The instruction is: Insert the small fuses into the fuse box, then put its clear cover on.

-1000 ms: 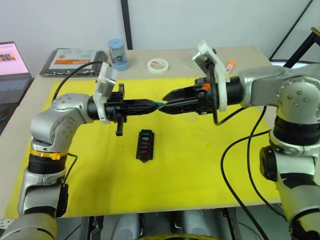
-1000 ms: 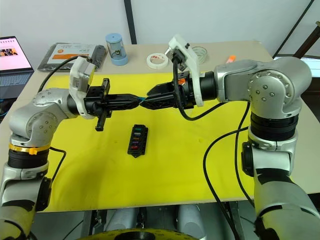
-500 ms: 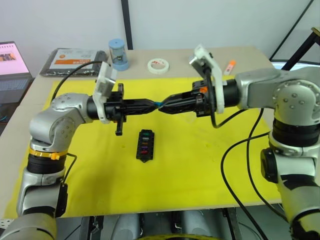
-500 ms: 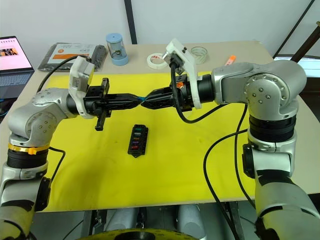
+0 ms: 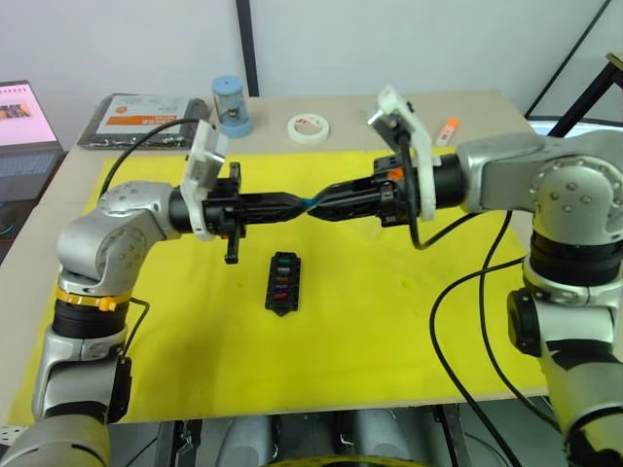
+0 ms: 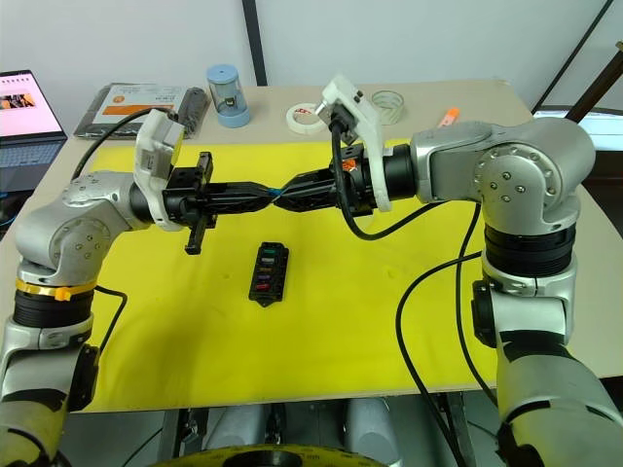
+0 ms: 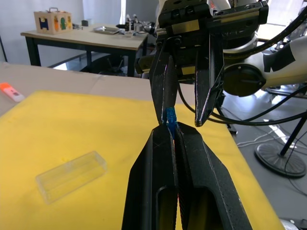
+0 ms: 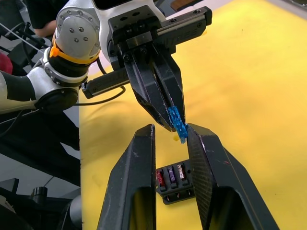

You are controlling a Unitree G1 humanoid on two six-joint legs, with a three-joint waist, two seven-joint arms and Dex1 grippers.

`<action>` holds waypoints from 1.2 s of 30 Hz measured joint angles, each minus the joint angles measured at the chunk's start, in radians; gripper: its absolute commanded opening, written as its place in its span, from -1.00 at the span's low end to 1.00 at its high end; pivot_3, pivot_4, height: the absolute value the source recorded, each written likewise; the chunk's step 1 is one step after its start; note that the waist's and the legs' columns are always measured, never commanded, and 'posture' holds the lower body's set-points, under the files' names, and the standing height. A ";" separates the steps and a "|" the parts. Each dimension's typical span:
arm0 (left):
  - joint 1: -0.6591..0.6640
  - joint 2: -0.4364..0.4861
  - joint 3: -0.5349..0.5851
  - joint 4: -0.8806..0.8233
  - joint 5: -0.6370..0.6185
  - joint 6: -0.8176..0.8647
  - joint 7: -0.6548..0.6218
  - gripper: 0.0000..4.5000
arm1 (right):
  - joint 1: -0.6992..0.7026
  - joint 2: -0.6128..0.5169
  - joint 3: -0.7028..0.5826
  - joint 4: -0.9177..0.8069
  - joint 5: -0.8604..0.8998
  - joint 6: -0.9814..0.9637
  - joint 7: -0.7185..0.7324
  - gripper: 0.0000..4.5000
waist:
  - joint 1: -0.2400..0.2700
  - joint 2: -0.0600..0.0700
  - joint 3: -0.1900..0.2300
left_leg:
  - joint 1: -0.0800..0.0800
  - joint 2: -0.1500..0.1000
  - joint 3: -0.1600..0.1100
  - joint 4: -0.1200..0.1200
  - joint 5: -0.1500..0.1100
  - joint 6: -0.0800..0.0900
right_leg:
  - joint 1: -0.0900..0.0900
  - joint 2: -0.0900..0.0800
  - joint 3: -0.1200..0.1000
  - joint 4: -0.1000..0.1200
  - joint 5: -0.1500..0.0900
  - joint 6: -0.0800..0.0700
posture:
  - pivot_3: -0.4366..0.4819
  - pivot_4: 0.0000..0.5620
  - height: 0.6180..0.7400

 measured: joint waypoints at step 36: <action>0.180 0.212 -0.148 0.253 0.340 -0.321 -0.154 0.98 | 0.110 -0.041 0.463 0.075 -0.439 -0.670 0.228 -1.00 | 0.001 0.000 0.000 | -0.002 -0.001 0.002 0.000 0.000 0.001 | -0.002 0.001 0.000 -0.001 0.000 0.000 | -0.05 -0.47 1.00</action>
